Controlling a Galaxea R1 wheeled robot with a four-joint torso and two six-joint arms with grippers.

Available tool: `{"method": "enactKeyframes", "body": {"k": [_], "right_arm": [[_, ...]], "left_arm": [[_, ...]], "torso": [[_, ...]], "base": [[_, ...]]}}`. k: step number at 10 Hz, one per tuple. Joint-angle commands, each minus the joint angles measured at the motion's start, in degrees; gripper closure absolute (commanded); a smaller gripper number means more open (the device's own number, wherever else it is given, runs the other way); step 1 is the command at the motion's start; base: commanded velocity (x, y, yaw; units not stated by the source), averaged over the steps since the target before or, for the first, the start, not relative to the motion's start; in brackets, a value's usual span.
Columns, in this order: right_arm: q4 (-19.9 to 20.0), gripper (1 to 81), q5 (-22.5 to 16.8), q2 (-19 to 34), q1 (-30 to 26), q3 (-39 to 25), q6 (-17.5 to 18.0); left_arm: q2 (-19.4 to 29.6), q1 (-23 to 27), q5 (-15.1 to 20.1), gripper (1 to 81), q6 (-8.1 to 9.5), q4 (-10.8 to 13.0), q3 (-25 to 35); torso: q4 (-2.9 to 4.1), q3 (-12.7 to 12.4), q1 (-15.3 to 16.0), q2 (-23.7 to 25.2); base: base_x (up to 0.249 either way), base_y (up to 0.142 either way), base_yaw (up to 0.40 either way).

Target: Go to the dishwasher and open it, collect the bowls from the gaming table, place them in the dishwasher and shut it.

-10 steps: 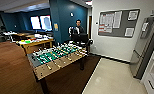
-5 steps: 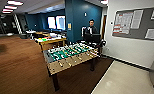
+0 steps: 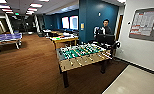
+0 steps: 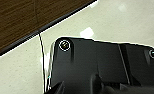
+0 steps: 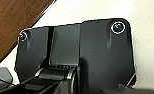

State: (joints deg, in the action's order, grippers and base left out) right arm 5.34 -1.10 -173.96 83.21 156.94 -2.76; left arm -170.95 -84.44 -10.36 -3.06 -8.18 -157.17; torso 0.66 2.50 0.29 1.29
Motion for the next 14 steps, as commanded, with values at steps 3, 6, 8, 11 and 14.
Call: {"method": "enactKeyframes", "body": {"k": [3, 6, 8, 11, 14], "right_arm": [[0.11, 1.0, -3.03, -0.19, -3.09, 0.11, -0.06], [0.11, 1.0, -3.03, -0.19, -3.09, 0.28, -0.06], [0.11, 1.0, -3.03, -0.27, -3.09, 0.28, -0.06], [0.11, 1.0, -3.03, -0.27, -3.09, 0.28, -0.06], [0.11, 1.0, -3.03, -0.19, -3.09, 0.28, -0.06]], "left_arm": [[0.60, 3.01, 2.54, 1.0, -0.10, 0.09, -0.24], [0.60, 2.92, 2.54, 1.0, -0.10, 0.09, -0.24], [0.69, 2.92, 2.54, 1.0, -0.10, 0.09, -0.32], [0.52, 2.92, 2.54, 1.0, -0.02, 0.01, -0.68], [0.52, 2.92, 2.54, 1.0, -0.10, 0.01, -0.60]], "torso": [[0.00, 0.00, 0.00, 0.00], [0.00, 0.00, 0.00, 0.00], [0.00, 0.00, 0.00, 0.00], [0.00, 0.00, 0.00, 0.00], [0.00, 0.00, 0.00, 0.00]], "base": [[0.000, 0.000, 0.363], [0.000, 0.000, 0.363], [0.000, 0.000, 0.363], [0.000, 0.000, 0.363], [0.000, 0.000, 0.363]]}}
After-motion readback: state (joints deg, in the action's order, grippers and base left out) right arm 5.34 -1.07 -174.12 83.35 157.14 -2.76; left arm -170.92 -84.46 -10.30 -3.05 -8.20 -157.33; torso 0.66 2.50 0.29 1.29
